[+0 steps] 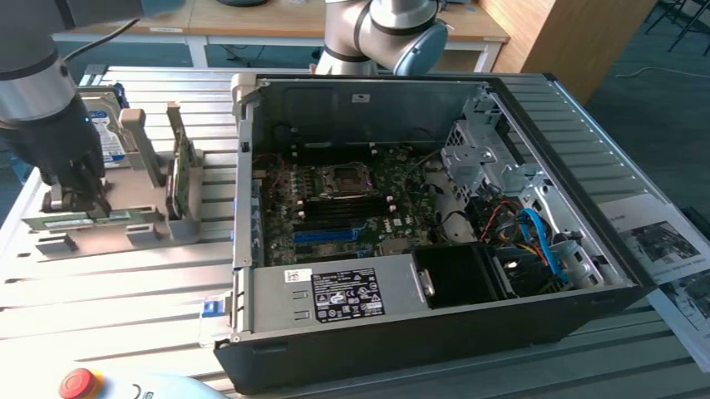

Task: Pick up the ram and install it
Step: 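Pick up the ram and move it above insertion slot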

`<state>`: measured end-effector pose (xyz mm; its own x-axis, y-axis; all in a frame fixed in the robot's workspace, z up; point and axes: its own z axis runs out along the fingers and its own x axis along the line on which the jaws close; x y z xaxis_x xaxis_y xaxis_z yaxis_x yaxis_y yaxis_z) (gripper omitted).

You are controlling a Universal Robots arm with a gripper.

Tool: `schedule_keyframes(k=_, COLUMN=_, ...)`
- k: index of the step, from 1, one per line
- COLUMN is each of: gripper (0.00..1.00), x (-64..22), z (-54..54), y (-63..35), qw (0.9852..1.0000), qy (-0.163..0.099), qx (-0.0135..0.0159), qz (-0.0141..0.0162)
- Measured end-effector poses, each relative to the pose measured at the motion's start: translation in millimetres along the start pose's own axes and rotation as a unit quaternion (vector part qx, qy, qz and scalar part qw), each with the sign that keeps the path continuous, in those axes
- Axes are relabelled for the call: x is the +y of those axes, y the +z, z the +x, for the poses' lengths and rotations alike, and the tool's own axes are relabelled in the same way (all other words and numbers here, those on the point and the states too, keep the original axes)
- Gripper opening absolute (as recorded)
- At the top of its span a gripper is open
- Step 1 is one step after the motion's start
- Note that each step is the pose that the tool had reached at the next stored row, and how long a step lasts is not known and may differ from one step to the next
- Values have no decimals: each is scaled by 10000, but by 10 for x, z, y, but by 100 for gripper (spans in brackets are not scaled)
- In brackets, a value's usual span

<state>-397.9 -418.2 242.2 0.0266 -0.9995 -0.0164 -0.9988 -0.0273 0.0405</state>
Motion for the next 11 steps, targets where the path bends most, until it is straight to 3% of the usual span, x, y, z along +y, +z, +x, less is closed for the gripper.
schedule_keyframes(k=11, gripper=12, x=13, z=-5, y=-323, qw=10000, qy=0, qx=7, qz=0)
